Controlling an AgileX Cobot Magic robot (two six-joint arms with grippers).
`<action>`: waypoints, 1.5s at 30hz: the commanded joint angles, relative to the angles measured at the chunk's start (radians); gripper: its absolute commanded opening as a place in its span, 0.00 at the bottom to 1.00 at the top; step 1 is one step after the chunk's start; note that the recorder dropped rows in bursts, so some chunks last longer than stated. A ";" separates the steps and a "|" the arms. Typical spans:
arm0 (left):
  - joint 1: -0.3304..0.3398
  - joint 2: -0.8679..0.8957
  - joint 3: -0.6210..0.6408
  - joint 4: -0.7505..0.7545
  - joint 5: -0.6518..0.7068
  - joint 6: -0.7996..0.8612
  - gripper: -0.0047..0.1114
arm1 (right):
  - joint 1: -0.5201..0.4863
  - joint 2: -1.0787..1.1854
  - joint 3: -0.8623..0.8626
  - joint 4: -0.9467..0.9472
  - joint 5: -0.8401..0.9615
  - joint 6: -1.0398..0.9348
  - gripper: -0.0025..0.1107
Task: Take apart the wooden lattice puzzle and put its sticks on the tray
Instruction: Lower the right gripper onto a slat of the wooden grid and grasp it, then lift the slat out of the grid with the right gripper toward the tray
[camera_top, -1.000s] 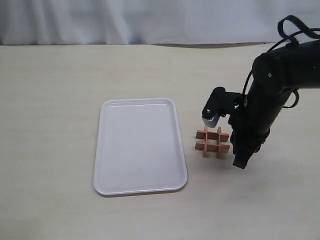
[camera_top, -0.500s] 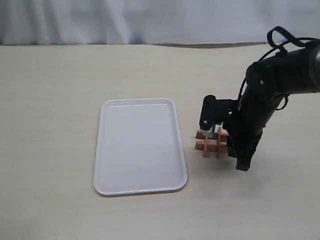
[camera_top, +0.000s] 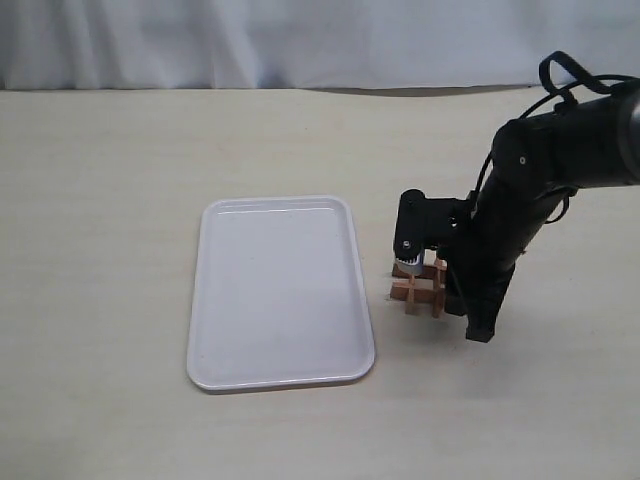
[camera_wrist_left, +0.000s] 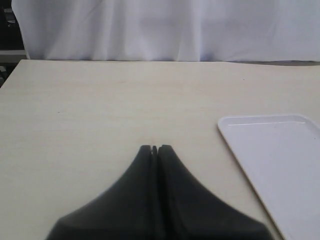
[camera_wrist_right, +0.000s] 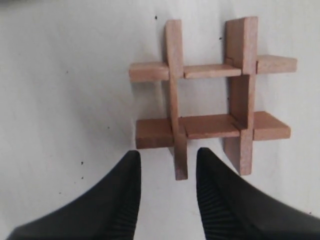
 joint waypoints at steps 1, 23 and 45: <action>-0.003 -0.001 0.001 0.000 -0.010 0.002 0.04 | -0.007 0.016 -0.007 0.007 -0.010 -0.016 0.34; -0.003 -0.001 0.001 0.000 -0.010 0.002 0.04 | -0.007 0.009 -0.019 -0.026 0.020 0.000 0.06; -0.003 -0.001 0.001 0.000 -0.012 0.002 0.04 | 0.091 -0.132 -0.019 0.181 -0.111 0.057 0.06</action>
